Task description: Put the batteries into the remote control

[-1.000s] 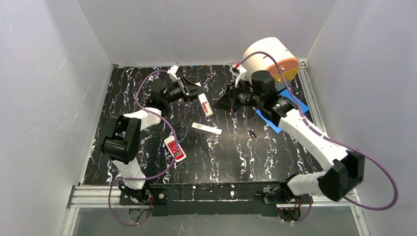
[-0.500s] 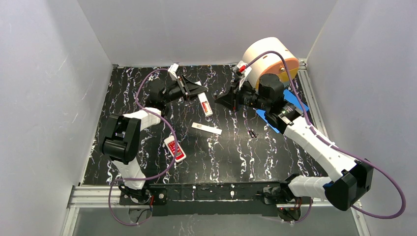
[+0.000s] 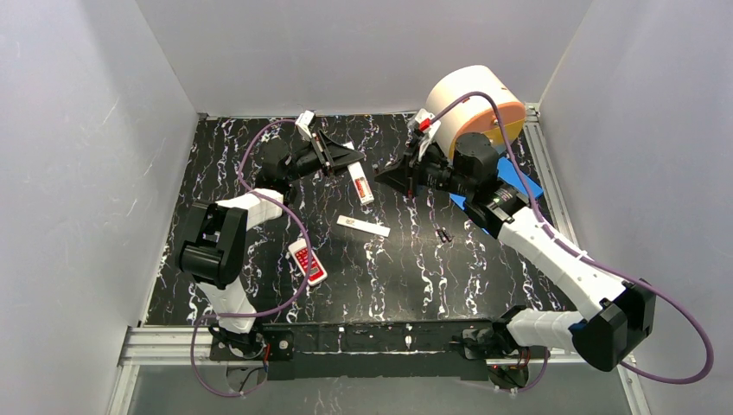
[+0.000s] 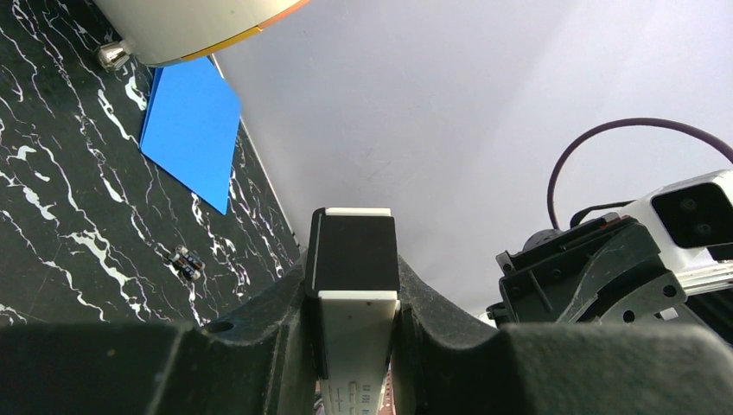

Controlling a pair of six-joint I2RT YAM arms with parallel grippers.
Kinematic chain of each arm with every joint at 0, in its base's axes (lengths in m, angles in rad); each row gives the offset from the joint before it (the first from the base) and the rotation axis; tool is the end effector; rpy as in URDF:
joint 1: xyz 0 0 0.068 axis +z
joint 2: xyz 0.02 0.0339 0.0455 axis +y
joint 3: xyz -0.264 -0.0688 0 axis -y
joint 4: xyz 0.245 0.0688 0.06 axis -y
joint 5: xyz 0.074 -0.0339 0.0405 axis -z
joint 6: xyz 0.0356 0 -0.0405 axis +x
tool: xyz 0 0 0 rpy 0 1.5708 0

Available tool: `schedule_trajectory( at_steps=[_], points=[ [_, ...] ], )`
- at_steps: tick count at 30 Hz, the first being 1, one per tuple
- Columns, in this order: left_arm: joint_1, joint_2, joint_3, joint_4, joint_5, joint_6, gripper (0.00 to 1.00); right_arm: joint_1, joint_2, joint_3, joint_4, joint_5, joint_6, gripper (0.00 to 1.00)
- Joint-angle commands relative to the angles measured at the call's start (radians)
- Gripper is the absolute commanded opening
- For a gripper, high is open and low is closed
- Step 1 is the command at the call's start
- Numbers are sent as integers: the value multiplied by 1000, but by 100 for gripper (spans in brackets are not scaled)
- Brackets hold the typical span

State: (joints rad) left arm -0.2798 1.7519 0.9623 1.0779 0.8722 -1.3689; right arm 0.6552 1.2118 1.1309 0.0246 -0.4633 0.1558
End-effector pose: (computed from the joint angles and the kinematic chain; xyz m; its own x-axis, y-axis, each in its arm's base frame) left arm 0.3534 -0.1299 0.2690 -0.8105 -0.4227 -0.4055 0.4448 0.0064 -0.8956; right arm 0.2139 0.1844 0.3947 -0.1836 0.0340 -0.9824 -0.8811 0.4375 0.1798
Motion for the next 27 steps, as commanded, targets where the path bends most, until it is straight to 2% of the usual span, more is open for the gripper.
schedule_trajectory(
  at_steps=[1, 7, 13, 16, 27],
  points=[
    [-7, -61, 25, 49, 11, -2, 0, 4, 24, 74, -19, 23, 76, 9],
    [-12, -57, 27, 49, 9, -9, 0, 3, 89, 189, -230, 92, 181, 9],
    [-41, -42, 40, 50, 11, -5, 0, 4, 251, 461, -681, 176, 202, 8],
    [-56, -35, 44, 49, 7, 10, 0, 3, 310, 525, -832, 174, 220, 8],
    [-71, -26, 29, 48, -24, 32, 0, 6, 366, 551, -924, 154, 272, 9]
  ],
)
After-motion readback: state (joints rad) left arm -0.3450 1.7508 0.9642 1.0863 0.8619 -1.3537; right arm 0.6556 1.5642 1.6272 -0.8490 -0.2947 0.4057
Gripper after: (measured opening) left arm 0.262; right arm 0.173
